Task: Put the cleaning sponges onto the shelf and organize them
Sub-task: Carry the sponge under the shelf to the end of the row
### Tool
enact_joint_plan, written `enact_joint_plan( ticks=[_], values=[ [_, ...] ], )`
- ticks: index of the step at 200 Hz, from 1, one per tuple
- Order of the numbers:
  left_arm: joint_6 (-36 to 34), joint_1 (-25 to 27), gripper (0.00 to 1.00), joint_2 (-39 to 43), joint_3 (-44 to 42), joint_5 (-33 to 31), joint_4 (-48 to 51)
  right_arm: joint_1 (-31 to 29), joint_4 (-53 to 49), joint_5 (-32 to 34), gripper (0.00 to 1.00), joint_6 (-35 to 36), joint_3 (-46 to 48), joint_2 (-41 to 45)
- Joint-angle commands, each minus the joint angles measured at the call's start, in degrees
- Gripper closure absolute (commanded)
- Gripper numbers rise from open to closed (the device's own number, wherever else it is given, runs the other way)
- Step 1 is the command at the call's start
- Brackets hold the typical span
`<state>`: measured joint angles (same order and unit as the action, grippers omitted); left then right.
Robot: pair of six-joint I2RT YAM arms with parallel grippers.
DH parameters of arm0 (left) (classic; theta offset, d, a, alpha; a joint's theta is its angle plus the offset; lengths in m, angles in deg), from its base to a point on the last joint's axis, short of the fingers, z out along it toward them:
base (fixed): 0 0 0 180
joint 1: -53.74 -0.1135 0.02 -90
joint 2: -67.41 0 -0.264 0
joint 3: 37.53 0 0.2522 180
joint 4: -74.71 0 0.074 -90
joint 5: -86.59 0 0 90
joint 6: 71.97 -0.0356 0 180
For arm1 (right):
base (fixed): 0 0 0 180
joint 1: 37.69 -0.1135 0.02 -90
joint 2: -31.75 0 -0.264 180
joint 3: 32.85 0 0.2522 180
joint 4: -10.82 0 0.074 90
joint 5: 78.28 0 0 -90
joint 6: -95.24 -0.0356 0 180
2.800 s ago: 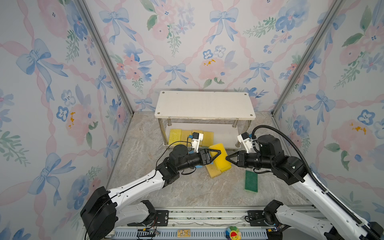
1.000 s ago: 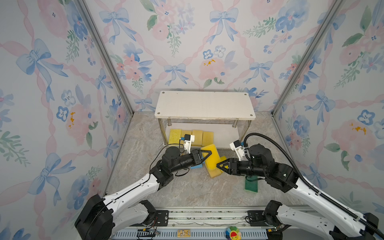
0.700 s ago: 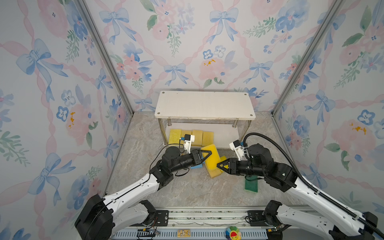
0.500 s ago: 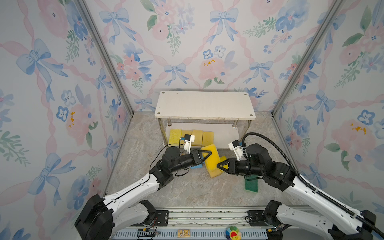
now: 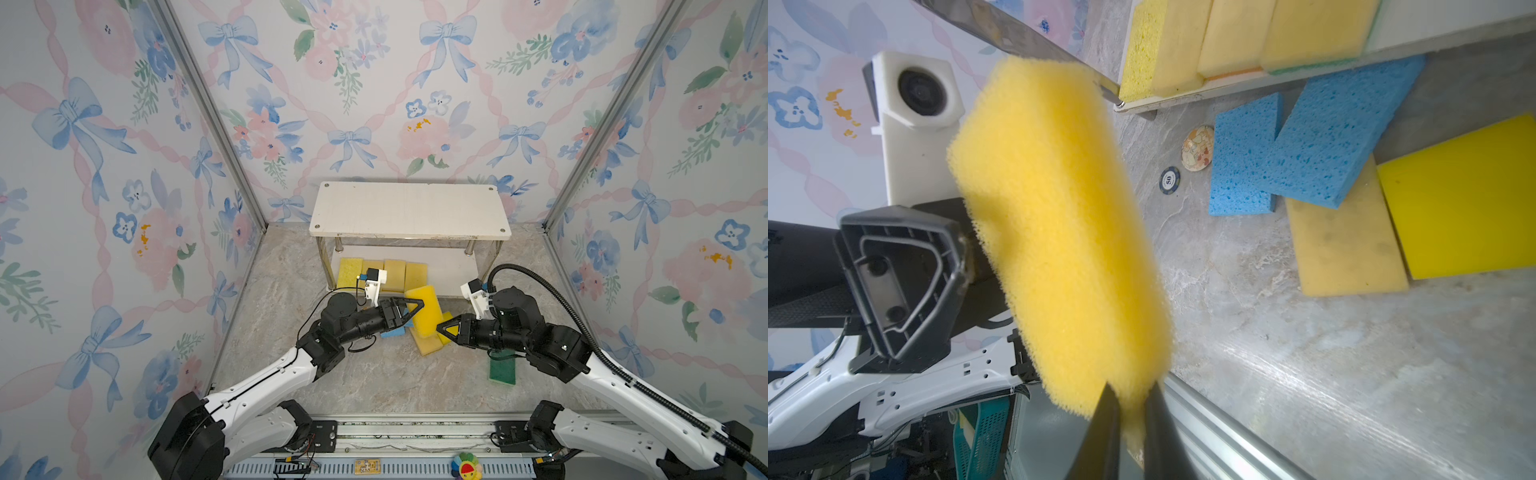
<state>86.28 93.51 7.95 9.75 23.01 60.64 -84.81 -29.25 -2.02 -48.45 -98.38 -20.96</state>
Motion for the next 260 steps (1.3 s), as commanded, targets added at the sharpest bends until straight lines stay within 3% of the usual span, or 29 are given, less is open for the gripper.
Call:
enact_joint_plan(
  ticks=[1,31,63,100,144,260],
  values=[
    [-0.2,-2.5,0.35,3.5,-1.9,2.0,-0.7,-0.5,-0.3,5.5,0.88,-2.5,2.1,1.6],
    [-2.3,-8.2,0.28,8.9,-3.3,3.8,4.6,1.1,1.5,9.8,0.89,-5.6,5.2,1.6],
    [-13.7,-14.5,0.24,14.5,0.5,0.7,24.0,1.7,3.7,15.6,0.87,-8.3,7.0,-0.1],
    [-20.5,-22.9,0.23,17.4,0.5,2.6,31.0,3.7,7.2,20.2,0.85,-8.3,6.2,-5.6],
    [-25.3,-29.4,0.23,15.4,-1.9,4.7,31.6,8.5,12.0,20.3,0.85,-6.8,2.7,-14.9],
    [-31.6,-35.8,0.21,15.3,-7.3,10.7,31.5,16.6,18.2,15.4,0.86,-4.1,-3.6,-30.3]
  ],
)
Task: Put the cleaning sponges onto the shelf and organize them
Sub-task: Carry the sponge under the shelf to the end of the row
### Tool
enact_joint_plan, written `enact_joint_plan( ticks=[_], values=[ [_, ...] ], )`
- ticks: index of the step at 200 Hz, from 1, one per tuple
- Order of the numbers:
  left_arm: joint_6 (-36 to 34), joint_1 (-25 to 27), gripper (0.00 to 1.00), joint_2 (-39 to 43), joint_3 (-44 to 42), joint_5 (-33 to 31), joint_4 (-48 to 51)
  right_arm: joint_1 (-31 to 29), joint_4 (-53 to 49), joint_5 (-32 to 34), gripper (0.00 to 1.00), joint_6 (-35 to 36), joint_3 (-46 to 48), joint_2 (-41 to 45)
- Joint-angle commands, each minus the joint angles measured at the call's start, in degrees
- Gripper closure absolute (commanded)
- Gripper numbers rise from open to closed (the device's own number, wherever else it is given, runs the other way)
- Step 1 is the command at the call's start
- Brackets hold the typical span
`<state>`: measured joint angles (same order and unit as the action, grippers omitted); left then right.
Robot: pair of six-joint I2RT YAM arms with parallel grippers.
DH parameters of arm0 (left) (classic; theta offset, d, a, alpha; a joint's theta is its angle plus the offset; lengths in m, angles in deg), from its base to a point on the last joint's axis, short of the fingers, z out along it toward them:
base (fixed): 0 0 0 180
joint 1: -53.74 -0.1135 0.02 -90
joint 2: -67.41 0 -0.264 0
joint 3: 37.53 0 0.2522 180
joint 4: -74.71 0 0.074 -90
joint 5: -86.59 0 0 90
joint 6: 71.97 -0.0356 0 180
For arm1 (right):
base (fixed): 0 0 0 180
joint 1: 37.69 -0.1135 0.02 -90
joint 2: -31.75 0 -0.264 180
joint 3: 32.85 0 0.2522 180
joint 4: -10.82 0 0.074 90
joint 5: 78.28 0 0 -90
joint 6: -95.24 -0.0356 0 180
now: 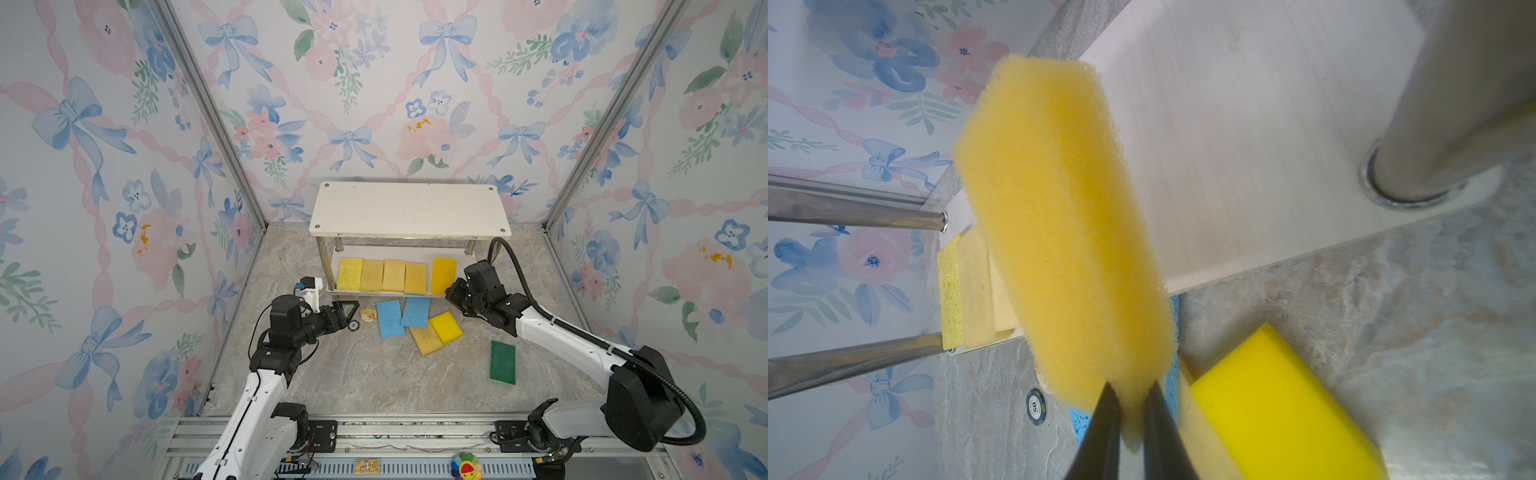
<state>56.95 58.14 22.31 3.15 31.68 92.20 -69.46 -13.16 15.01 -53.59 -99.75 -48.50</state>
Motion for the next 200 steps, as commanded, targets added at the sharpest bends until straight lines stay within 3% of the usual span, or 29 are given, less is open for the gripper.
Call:
enact_joint_plan(
  ticks=[1,117,127,144,154,200],
  values=[
    [-2.3,-0.4,0.21,0.9,-0.7,2.0,0.0,1.3,2.1,-1.7,0.86,1.1,-2.2,-2.9],
    [-2.7,-0.4,0.2,-0.2,-0.7,2.4,0.0,2.2,4.3,-4.5,0.84,0.9,-4.9,-10.5],
    [-2.7,-0.5,0.2,-0.5,-0.6,2.5,0.0,2.3,4.3,-4.5,0.8,0.9,-5.1,-10.8],
    [-2.8,-0.4,0.2,-0.7,-0.6,2.5,-0.1,2.3,3.9,-4.5,0.6,1.1,-5.4,-11.1],
    [-2.8,-0.4,0.2,-0.8,-0.6,2.5,-0.1,2.4,3.6,-4.6,0.54,1.3,-5.5,-11.2],
    [-2.7,-0.4,0.19,-0.7,-0.6,2.4,0.0,2.6,3.0,-4.3,0.43,1.4,-5.2,-10.8]
  ],
)
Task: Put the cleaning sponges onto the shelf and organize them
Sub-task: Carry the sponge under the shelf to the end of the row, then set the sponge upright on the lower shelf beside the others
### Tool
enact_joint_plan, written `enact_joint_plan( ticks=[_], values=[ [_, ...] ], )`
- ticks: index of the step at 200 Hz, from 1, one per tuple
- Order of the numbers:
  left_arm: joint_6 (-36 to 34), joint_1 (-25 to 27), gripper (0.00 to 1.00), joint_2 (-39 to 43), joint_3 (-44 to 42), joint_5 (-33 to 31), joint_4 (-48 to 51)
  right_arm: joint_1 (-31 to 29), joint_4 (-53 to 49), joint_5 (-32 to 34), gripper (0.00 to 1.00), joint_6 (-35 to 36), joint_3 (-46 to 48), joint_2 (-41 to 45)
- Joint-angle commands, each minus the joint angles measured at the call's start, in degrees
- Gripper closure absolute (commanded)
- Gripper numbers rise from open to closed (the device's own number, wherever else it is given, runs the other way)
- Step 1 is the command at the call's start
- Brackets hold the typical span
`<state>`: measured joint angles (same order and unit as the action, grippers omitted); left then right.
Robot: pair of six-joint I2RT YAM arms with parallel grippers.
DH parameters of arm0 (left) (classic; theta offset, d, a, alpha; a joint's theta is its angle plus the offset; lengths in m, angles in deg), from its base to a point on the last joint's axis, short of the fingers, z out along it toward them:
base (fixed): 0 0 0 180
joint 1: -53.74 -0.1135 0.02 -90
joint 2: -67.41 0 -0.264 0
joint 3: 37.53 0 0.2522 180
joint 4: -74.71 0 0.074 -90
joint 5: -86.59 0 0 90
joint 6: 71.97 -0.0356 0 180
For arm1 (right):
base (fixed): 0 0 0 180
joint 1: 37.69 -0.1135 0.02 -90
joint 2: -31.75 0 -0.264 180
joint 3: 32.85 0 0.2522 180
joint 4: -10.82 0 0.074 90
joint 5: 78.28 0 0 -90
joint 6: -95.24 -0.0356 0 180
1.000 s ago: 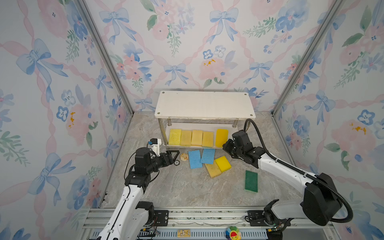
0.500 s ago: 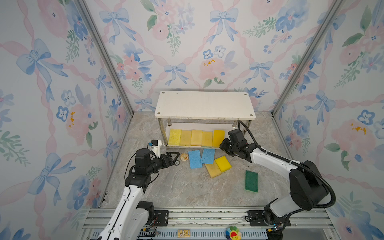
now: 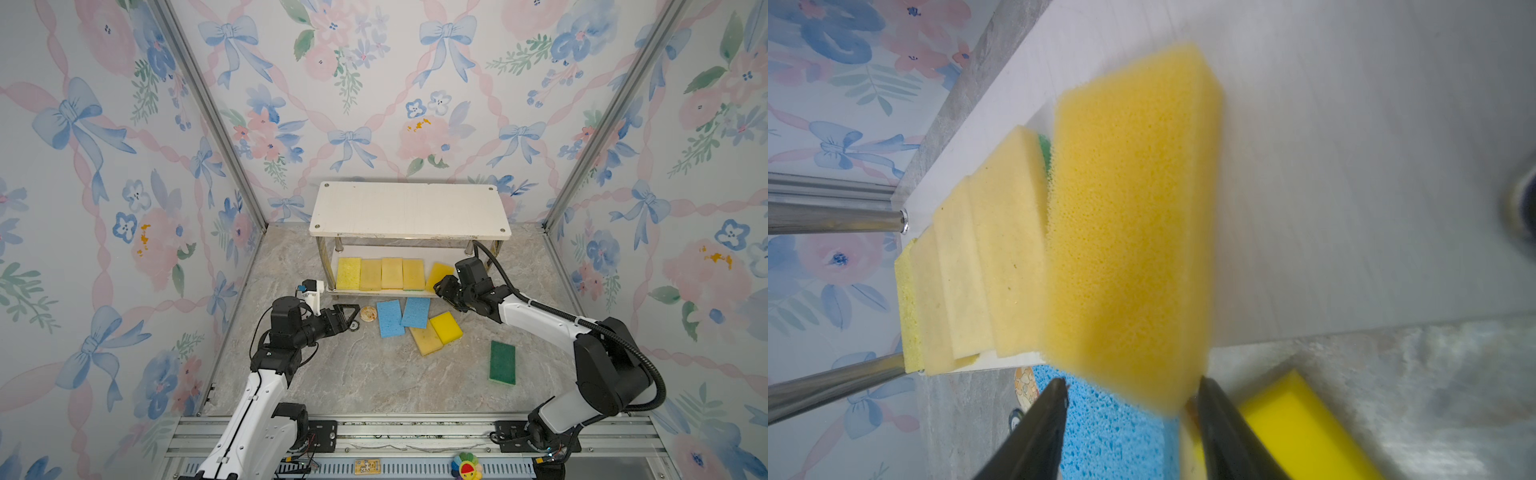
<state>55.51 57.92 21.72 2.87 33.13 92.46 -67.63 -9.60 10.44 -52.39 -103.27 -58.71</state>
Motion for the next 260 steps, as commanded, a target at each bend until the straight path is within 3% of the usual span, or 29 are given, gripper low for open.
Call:
enact_joint_plan(
  ticks=[1,56,92,138,260],
  values=[
    [-1.2,-0.2,0.19,-0.1,-0.3,0.9,-0.3,0.7,-0.5,0.2,0.43,0.2,-1.6,-0.5],
    [-1.2,-0.2,0.2,0.4,-0.4,1.0,-0.3,1.1,-2.6,2.2,0.38,0.2,-1.1,0.8],
    [-1.1,-0.2,0.19,0.4,-0.4,1.0,-0.3,0.8,-1.4,6.0,0.17,0.4,0.9,3.7],
    [-1.3,-0.2,0.19,0.5,-0.4,1.2,-0.3,0.7,1.1,8.8,0.02,2.7,-0.9,0.7],
    [-1.5,-0.2,0.19,0.4,-0.3,2.4,-0.3,1.2,11.2,10.4,0.02,7.8,-1.8,-5.9]
  ],
)
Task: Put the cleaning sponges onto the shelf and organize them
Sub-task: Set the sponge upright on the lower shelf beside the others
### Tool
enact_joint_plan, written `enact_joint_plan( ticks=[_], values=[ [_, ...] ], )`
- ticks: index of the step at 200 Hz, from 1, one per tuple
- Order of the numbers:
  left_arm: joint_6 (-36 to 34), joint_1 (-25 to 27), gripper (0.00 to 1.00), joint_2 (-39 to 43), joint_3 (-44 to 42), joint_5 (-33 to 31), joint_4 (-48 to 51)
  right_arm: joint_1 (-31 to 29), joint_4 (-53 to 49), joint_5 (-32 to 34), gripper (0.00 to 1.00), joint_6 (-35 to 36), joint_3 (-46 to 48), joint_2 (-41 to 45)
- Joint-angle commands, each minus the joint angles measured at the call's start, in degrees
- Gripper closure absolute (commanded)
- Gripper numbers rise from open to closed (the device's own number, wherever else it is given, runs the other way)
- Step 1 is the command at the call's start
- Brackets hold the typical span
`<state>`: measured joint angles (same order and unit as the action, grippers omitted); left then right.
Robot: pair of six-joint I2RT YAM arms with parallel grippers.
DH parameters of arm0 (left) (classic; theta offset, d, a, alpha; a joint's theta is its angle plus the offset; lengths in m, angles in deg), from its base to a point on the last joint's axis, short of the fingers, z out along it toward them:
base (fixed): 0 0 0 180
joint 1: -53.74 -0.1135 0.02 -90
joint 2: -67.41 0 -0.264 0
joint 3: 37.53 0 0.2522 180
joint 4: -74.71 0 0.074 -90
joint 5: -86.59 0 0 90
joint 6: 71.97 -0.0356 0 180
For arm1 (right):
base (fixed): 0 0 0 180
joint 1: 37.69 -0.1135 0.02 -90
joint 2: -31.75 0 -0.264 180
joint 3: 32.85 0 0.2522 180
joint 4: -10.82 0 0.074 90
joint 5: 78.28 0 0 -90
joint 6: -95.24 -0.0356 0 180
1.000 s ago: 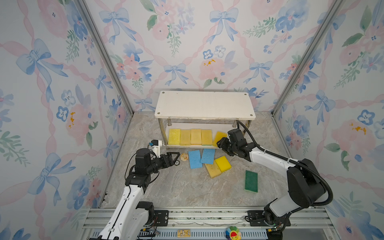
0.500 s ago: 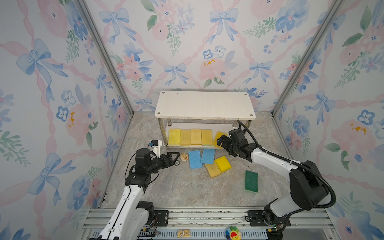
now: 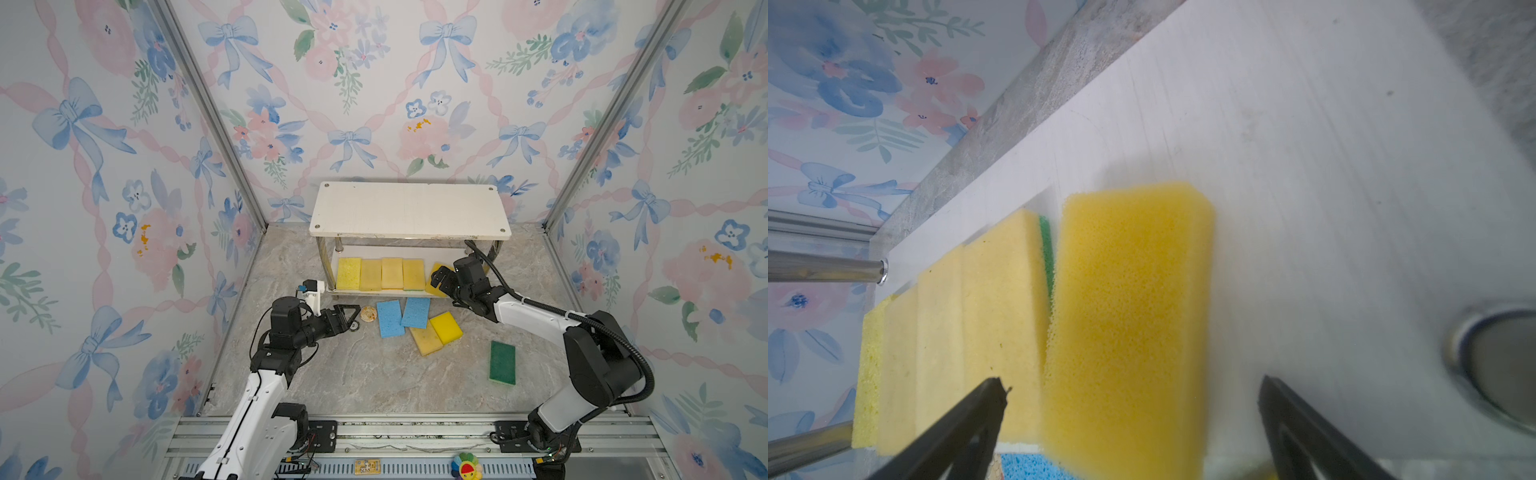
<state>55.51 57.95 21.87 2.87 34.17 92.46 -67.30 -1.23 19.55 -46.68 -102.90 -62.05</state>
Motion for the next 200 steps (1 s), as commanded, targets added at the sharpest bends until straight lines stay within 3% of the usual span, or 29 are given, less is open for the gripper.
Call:
enact_joint_plan(
  ticks=[1,125,200],
  values=[
    [-1.5,-0.2,0.19,0.3,-0.3,1.4,-0.3,0.9,2.9,1.2,0.02,2.1,-2.2,-2.7],
    [-1.6,-0.2,0.18,-0.5,-0.3,1.3,-0.5,5.0,5.8,-11.0,0.03,8.2,-8.9,-12.4],
    [-1.4,-0.2,0.18,-0.7,-0.4,0.8,-0.5,4.6,6.3,-12.6,0.03,4.0,-7.8,-12.8]
  ],
)
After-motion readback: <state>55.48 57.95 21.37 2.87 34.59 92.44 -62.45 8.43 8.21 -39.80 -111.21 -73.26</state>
